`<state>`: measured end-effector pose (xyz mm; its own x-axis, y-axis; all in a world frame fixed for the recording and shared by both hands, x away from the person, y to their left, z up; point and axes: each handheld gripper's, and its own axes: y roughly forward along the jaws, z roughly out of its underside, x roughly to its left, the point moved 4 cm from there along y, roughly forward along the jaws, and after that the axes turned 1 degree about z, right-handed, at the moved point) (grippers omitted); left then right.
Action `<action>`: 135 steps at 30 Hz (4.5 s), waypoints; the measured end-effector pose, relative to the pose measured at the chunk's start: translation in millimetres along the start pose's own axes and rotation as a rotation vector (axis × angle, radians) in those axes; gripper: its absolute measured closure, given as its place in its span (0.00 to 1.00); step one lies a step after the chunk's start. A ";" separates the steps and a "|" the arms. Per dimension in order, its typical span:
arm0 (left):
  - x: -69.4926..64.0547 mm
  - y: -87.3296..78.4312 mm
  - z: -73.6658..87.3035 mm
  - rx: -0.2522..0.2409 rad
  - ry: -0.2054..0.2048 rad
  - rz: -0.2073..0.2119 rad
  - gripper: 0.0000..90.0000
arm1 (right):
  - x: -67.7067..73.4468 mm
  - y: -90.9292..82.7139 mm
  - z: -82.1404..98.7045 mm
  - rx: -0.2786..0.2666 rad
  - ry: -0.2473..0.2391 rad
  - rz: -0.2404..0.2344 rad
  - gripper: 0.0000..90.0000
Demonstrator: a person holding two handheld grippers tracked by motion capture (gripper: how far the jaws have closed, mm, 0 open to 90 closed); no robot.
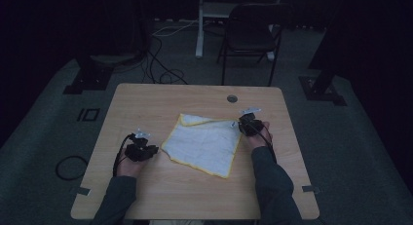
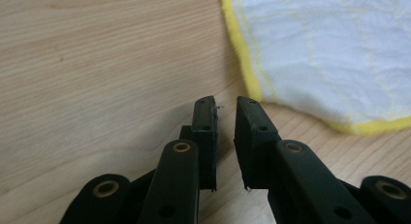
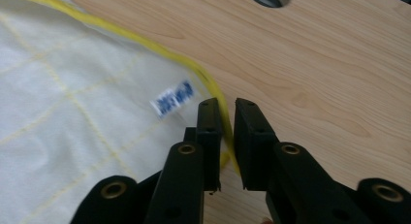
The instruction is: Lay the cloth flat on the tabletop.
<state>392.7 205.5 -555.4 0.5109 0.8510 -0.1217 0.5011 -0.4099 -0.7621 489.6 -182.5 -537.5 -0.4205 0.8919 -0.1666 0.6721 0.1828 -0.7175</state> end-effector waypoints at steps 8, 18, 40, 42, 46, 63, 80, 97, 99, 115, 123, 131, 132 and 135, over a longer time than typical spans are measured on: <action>-10.5 4.6 -6.7 -0.001 0.026 0.014 0.84 | 15.5 -23.8 0.8 -0.062 -0.029 -0.045 0.76; -21.4 8.5 -14.0 -0.012 0.044 0.055 0.87 | 76.2 -46.9 18.7 -0.102 -0.143 -0.193 0.68; -46.3 48.2 -42.7 0.029 0.129 0.104 0.98 | 114.2 -45.8 58.8 -0.030 -0.229 -0.294 0.68; -47.3 47.8 -43.8 0.029 0.139 0.106 0.97 | 110.7 -46.2 60.5 -0.030 -0.218 -0.301 0.69; -44.2 42.9 -48.1 0.001 0.136 0.094 0.93 | 103.2 -48.1 64.4 -0.021 -0.194 -0.295 0.70; -38.0 55.8 -66.4 -0.025 0.154 0.044 0.83 | 65.7 -54.2 81.1 -0.010 -0.123 -0.261 0.73; -89.3 20.1 -20.2 -0.050 0.289 0.146 0.82 | 49.3 -56.1 86.6 0.000 -0.107 -0.203 0.94; -129.3 25.1 1.9 0.019 0.465 0.222 0.78 | 48.2 -56.0 87.6 -0.009 -0.101 -0.202 0.91; -127.8 24.5 -1.3 0.019 0.453 0.229 0.92 | 48.0 -56.0 87.8 -0.011 -0.099 -0.203 0.91; -123.5 13.6 -10.4 -0.022 0.421 0.249 0.85 | 47.1 -55.9 88.3 -0.015 -0.091 -0.202 0.88; -136.1 9.6 9.3 0.000 0.463 0.297 0.78 | 46.8 -56.5 89.2 -0.016 -0.086 -0.206 0.87; -133.1 18.8 4.6 0.016 0.496 0.179 0.95 | 47.0 -56.6 89.4 -0.017 -0.084 -0.203 0.87; -132.6 15.5 1.9 0.006 0.493 0.184 0.96 | 46.9 -56.6 89.4 -0.018 -0.083 -0.204 0.87; -130.6 -2.1 -6.9 -0.057 0.464 0.204 0.96 | 46.3 -56.5 89.7 -0.018 -0.082 -0.207 0.87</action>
<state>329.7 92.9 -533.5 0.8524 0.5212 0.0407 0.3894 -0.5811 -0.7146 377.5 -188.6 -565.3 -0.5980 0.7983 -0.0717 0.5770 0.3666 -0.7299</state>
